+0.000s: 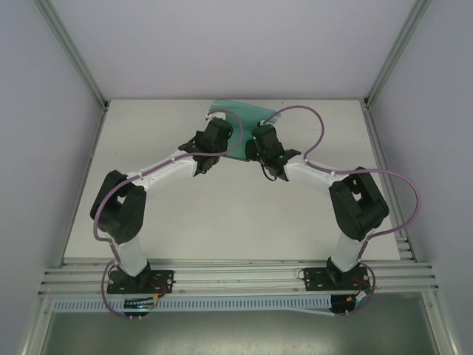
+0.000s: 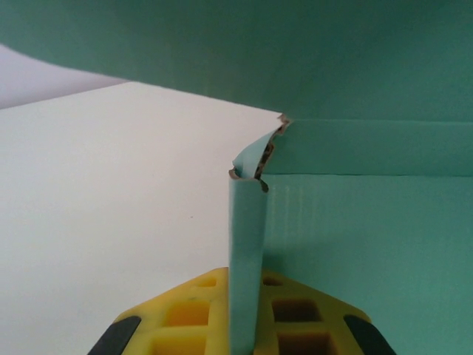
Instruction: Assemble paper box
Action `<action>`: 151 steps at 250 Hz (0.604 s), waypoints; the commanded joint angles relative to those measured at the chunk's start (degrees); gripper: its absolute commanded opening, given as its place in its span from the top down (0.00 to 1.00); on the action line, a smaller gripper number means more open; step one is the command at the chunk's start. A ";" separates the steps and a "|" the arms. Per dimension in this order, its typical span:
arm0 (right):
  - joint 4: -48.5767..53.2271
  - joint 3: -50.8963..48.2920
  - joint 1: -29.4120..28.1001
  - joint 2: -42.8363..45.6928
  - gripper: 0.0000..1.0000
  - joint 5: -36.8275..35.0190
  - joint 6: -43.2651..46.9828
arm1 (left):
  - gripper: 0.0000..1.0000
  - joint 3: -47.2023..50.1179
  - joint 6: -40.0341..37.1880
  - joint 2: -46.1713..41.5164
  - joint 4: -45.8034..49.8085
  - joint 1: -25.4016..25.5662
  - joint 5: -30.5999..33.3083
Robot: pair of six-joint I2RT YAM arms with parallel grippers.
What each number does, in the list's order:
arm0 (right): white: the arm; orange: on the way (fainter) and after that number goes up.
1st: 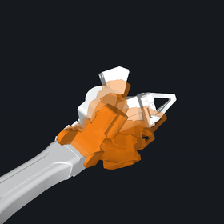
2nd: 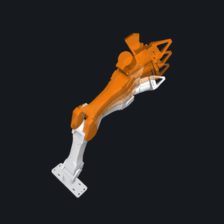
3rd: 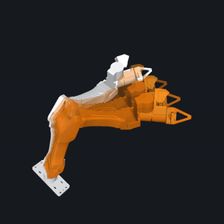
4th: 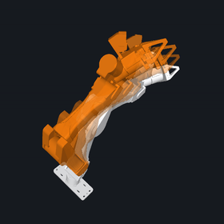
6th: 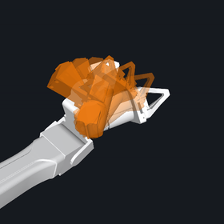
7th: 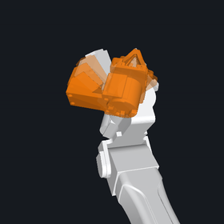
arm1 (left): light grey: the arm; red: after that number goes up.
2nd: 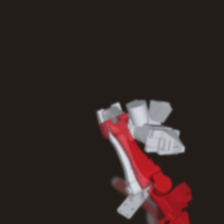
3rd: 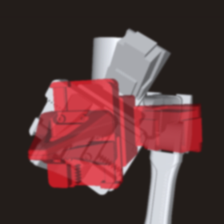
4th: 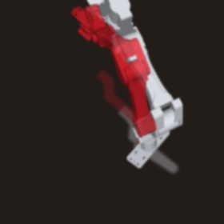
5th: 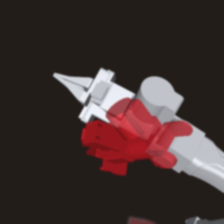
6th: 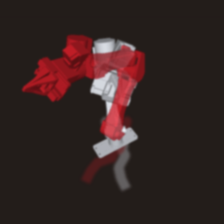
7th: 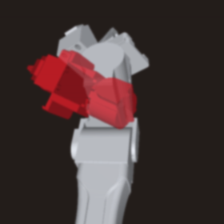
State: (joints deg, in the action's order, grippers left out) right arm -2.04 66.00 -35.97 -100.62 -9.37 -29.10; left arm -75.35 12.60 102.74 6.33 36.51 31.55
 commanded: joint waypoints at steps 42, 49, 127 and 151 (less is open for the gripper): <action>0.04 0.45 0.82 0.45 0.80 2.14 -2.17 | 1.00 -1.33 -0.13 -2.98 1.22 0.23 4.52; 0.30 0.49 0.83 0.44 0.80 2.16 -2.02 | 1.00 -1.40 -0.18 -2.91 1.38 0.31 4.64; -2.64 0.75 1.51 -1.14 0.78 4.14 -4.97 | 1.00 -1.38 1.47 -3.07 2.19 0.75 2.03; -3.23 0.85 1.74 -1.33 0.80 4.10 -5.37 | 1.00 -1.60 1.68 -3.14 2.68 0.84 2.87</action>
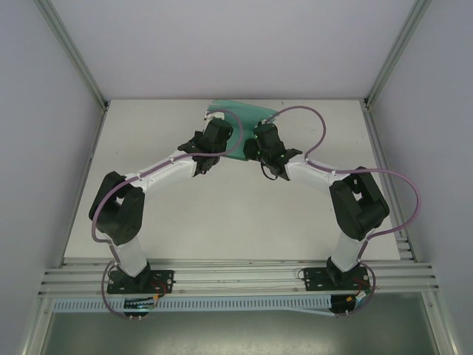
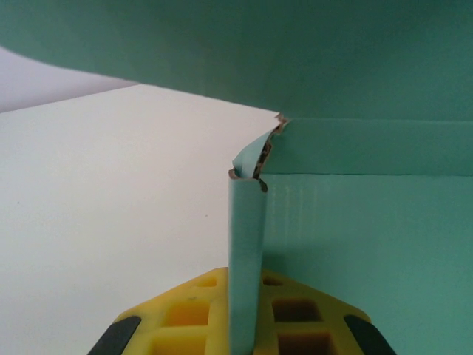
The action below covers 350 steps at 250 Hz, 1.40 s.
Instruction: Assemble paper box
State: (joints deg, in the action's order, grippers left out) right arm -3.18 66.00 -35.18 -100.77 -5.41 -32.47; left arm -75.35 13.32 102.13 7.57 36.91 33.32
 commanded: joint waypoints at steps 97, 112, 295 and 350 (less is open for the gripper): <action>-3.15 1.44 1.16 -3.50 0.77 0.81 -4.87 | 1.00 -3.00 2.12 -1.75 2.88 0.74 0.39; -2.80 1.98 1.25 -3.92 0.78 1.43 -4.90 | 1.00 -2.99 2.13 -1.69 2.89 0.78 0.21; 49.01 19.37 -1.89 -15.60 0.97 -41.57 -2.42 | 1.00 -7.84 1.09 -0.29 5.70 0.81 9.00; 45.64 17.63 -0.79 -14.45 0.98 -40.77 -4.14 | 1.00 -9.01 1.99 1.04 6.99 0.82 8.52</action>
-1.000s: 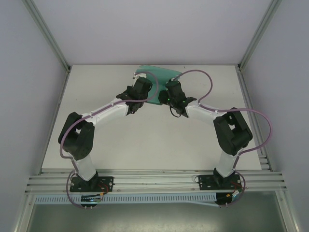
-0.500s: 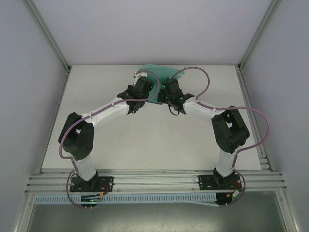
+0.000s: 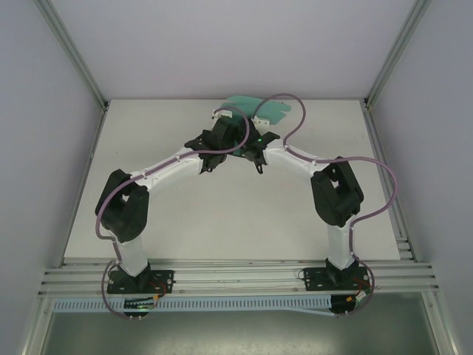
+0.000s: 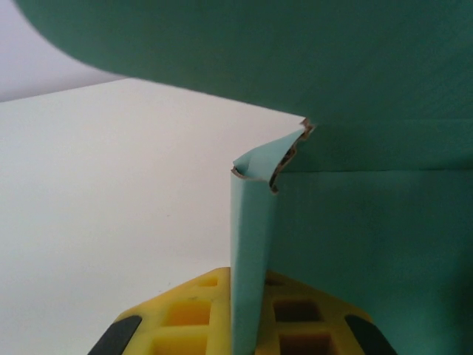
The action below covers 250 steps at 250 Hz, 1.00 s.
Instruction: Assemble paper box
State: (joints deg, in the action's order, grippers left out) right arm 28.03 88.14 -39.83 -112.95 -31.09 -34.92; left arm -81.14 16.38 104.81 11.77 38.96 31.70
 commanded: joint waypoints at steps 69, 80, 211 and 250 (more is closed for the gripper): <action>1.34 -11.56 6.48 3.21 0.92 -11.68 -14.21 | 1.00 -3.21 1.20 -1.47 4.70 -1.25 9.10; 1.16 -11.41 6.73 3.26 0.92 -12.27 -16.19 | 1.00 -3.16 1.60 -1.35 5.14 -1.23 9.20; -30.43 -25.22 12.15 8.90 0.86 10.67 -7.20 | 1.00 -1.69 1.91 -2.41 5.54 -1.25 8.42; -34.43 -24.89 13.10 8.99 0.84 26.32 4.25 | 1.00 -1.73 1.46 -2.63 5.15 -1.25 7.71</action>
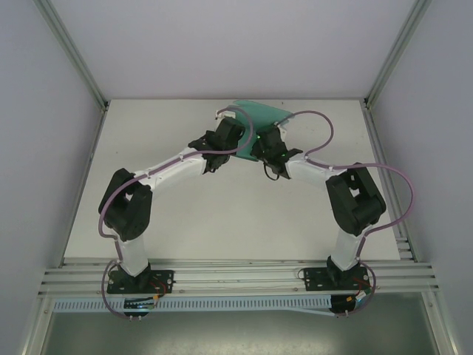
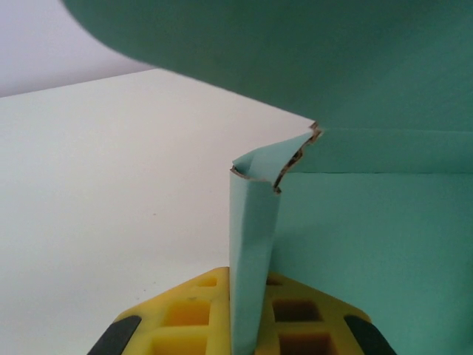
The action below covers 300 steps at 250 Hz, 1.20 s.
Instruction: Assemble paper box
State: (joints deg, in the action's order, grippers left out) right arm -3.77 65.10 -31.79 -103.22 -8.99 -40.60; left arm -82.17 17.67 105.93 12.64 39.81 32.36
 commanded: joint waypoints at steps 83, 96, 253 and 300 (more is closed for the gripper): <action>-11.11 -6.00 5.15 5.85 0.44 20.28 12.38 | 1.00 -2.77 2.02 -1.35 7.73 -2.19 7.37; -11.00 -6.21 5.11 7.00 0.36 20.68 11.72 | 1.00 -2.78 2.31 -1.25 8.01 -2.20 6.89; -2.71 -10.65 4.85 15.01 0.24 14.80 8.27 | 1.00 0.20 5.33 0.10 7.51 -7.33 -11.67; 4.25 -11.57 5.03 20.73 0.22 11.57 10.18 | 1.00 4.62 4.06 1.76 5.58 -11.72 -27.08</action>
State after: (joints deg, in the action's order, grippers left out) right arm -4.01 53.54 -26.83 -87.24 5.52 -31.18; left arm -79.90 21.32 105.95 18.63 30.15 17.26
